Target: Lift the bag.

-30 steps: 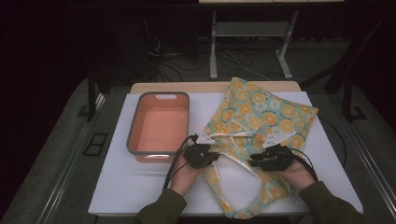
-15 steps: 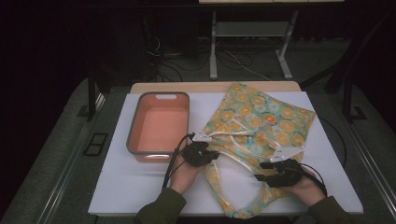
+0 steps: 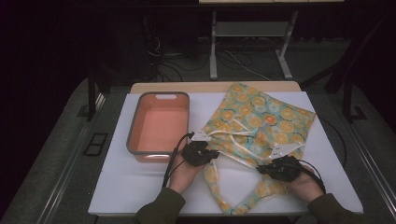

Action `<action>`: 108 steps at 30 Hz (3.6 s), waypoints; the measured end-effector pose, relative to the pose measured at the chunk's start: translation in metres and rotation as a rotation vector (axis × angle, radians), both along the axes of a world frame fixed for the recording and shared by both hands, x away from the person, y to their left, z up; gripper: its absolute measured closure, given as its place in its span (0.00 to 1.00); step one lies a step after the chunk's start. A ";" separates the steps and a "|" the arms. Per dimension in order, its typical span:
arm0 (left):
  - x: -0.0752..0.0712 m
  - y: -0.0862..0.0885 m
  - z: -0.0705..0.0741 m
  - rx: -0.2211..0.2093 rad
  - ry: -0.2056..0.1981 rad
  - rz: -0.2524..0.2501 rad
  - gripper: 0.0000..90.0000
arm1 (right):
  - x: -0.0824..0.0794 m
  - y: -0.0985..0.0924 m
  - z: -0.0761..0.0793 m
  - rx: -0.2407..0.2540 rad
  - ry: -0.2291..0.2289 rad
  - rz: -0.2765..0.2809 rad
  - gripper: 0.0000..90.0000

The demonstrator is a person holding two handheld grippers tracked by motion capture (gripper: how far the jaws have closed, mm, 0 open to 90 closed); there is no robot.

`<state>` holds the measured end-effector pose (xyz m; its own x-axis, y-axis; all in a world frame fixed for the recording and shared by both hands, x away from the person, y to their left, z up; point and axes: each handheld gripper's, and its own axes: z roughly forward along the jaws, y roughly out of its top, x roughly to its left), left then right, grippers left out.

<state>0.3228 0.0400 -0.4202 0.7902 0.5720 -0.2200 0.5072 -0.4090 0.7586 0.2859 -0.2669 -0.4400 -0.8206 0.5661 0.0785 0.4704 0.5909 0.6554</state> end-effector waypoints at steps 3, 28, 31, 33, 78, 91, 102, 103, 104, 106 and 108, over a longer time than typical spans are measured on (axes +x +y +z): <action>-0.003 0.004 0.010 -0.039 -0.013 -0.004 0.99 | -0.002 -0.002 0.006 0.045 0.001 0.006 1.00; 0.013 0.010 0.074 -0.192 -0.154 0.036 0.99 | 0.012 -0.018 0.083 0.217 -0.231 -0.027 1.00; 0.029 0.004 0.073 -0.176 -0.148 0.062 0.99 | 0.028 -0.022 0.081 0.222 -0.233 -0.067 1.00; 0.039 0.000 0.073 -0.161 -0.147 0.084 0.99 | 0.038 -0.023 0.081 0.201 -0.248 -0.090 1.00; 0.069 -0.028 0.065 -0.021 -0.161 0.110 0.24 | 0.087 -0.047 0.070 0.338 -0.103 -0.242 0.34; 0.006 0.032 0.071 -0.102 -0.235 -0.001 0.20 | 0.041 -0.030 0.071 0.358 -0.123 -0.105 0.29; -0.032 0.088 0.053 -0.121 -0.247 -0.015 0.14 | 0.010 -0.023 0.051 0.338 -0.151 -0.062 0.25; -0.036 0.092 0.052 -0.119 -0.250 -0.011 0.13 | 0.008 -0.023 0.050 0.338 -0.156 -0.063 0.24; -0.039 0.095 0.051 -0.125 -0.253 -0.014 0.13 | 0.006 -0.023 0.048 0.338 -0.158 -0.064 0.24; -0.044 0.101 0.049 -0.122 -0.259 -0.017 0.11 | 0.002 -0.023 0.045 0.339 -0.169 -0.062 0.23; -0.049 0.107 0.047 -0.117 -0.267 -0.017 0.09 | -0.003 -0.022 0.041 0.338 -0.174 -0.063 0.22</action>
<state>0.2743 0.1468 -0.3730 0.8383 0.5411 -0.0666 0.2768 -0.3172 0.9071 0.2830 -0.2891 -0.3987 -0.8026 0.5816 0.1323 0.3637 0.3013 0.8814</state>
